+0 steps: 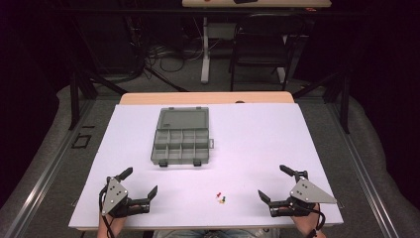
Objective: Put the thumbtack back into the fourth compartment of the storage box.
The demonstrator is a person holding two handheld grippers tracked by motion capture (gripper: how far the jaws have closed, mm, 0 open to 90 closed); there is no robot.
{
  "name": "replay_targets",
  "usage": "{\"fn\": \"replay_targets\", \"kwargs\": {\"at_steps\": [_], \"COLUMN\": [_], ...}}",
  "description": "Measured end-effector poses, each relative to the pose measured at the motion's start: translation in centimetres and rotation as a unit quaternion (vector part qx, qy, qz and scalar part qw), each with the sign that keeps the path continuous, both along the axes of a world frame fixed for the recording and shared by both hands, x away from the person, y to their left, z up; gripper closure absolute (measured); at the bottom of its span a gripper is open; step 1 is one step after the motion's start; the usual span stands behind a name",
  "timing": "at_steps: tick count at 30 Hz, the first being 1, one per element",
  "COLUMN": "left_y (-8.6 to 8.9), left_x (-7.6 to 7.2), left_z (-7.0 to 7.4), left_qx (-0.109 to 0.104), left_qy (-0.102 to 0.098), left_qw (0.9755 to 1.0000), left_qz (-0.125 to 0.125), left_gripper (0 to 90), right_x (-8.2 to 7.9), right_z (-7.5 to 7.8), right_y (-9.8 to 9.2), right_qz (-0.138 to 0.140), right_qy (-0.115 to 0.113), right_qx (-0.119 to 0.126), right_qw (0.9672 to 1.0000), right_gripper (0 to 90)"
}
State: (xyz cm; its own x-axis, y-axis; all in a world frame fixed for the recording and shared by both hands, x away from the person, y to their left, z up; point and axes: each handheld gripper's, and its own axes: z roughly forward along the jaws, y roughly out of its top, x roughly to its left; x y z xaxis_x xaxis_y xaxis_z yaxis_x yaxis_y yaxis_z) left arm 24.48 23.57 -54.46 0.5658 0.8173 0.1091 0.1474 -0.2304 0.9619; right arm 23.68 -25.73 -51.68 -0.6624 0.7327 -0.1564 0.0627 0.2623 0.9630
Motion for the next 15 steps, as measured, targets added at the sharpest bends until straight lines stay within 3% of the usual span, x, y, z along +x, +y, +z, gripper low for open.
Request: {"fn": "replay_targets", "kwargs": {"at_steps": [15], "left_y": [-0.19], "left_x": [-0.02], "left_z": [-0.03], "left_qx": [0.003], "left_qy": [0.003], "left_qw": [1.0], "left_qz": [-0.004], "left_gripper": [0.1], "right_x": [0.45], "right_z": [0.05], "right_y": [0.41], "right_qz": [-0.006], "right_qy": [0.014], "right_qx": [-0.005], "right_qw": [0.9999], "right_gripper": [0.0]}}
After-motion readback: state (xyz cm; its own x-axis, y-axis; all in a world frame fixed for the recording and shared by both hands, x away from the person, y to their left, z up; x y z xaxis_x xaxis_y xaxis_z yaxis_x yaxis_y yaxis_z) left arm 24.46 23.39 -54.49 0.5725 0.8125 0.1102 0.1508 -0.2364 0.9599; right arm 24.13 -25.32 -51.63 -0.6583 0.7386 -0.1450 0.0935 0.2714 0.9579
